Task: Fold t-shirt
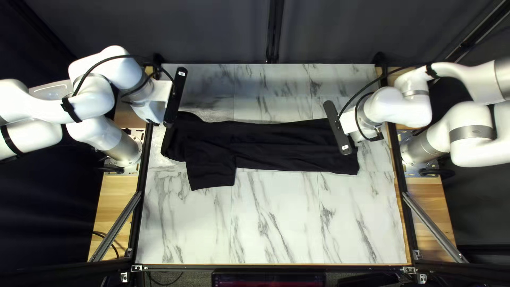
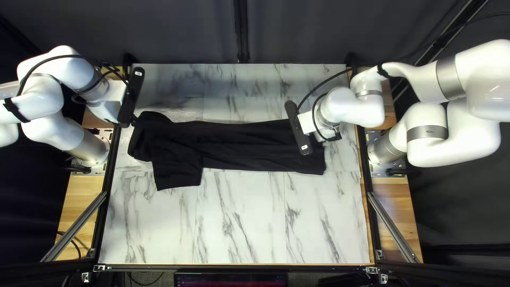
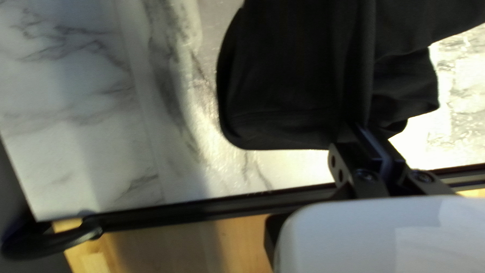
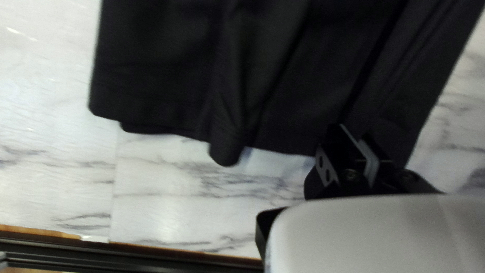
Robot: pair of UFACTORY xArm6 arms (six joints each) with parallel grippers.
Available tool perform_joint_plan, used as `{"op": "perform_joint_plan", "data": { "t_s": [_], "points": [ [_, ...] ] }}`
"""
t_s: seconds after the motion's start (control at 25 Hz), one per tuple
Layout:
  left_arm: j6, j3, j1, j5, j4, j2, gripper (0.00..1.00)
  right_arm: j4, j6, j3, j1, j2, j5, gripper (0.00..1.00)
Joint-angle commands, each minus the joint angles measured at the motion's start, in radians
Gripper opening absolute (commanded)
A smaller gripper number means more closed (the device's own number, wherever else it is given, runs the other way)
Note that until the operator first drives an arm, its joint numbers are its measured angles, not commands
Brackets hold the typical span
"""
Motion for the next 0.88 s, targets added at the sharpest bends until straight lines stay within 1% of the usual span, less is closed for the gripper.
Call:
{"op": "perform_joint_plan", "data": {
  "t_s": [0.04, 0.16, 0.32, 0.4, 0.44, 0.48, 0.52, 0.56, 0.6, 0.72, 0.8, 0.88],
  "points": [
    [-0.068, 0.035, -0.087, -0.053, -0.019, -0.001, 0.01, 0.007, 0.045, -0.01, 0.056, 0.019, -0.004, 0.0],
    [-0.091, 0.047, -0.115, -0.064, -0.024, -0.013, 0.02, 0.011, 0.056, -0.011, 0.073, 0.034, -0.016, 0.0],
    [-0.082, 0.06, -0.104, -0.058, -0.032, -0.031, 0.02, 0.021, 0.045, -0.013, 0.074, 0.057, -0.039, 0.0],
    [-0.072, 0.066, -0.091, -0.049, -0.036, -0.043, 0.06, 0.027, 0.035, -0.018, 0.071, 0.074, -0.052, 0.0],
    [-0.067, 0.067, -0.082, -0.04, -0.039, -0.052, 0.25, 0.033, 0.026, -0.018, 0.069, 0.078, -0.058, 0.0],
    [-0.066, 0.066, -0.078, -0.031, -0.04, -0.058, 0.77, 0.037, 0.019, -0.016, 0.067, 0.075, -0.059, 0.55],
    [-0.063, 0.061, -0.071, -0.019, -0.041, -0.064, 0.94, 0.043, 0.008, -0.014, 0.064, 0.063, -0.054, 0.91],
    [-0.059, 0.054, -0.063, -0.006, -0.041, -0.069, 1.0, 0.047, 0.003, -0.016, 0.062, 0.047, -0.04, 1.0],
    [-0.058, 0.051, -0.06, 0.0, -0.04, -0.071, 1.0, 0.047, 0.002, -0.016, 0.061, 0.039, -0.034, 1.0],
    [-0.06, 0.023, -0.048, 0.036, -0.033, -0.084, 1.0, 0.044, 0.005, -0.024, 0.057, -0.024, 0.024, 1.0],
    [-0.074, 0.008, -0.058, 0.044, -0.025, -0.083, 1.0, 0.038, 0.01, -0.036, 0.058, -0.042, 0.048, 1.0],
    [-0.106, -0.011, -0.088, 0.041, -0.011, -0.077, 1.0, 0.029, 0.02, -0.049, 0.062, -0.051, 0.067, 1.0]
  ]
}}
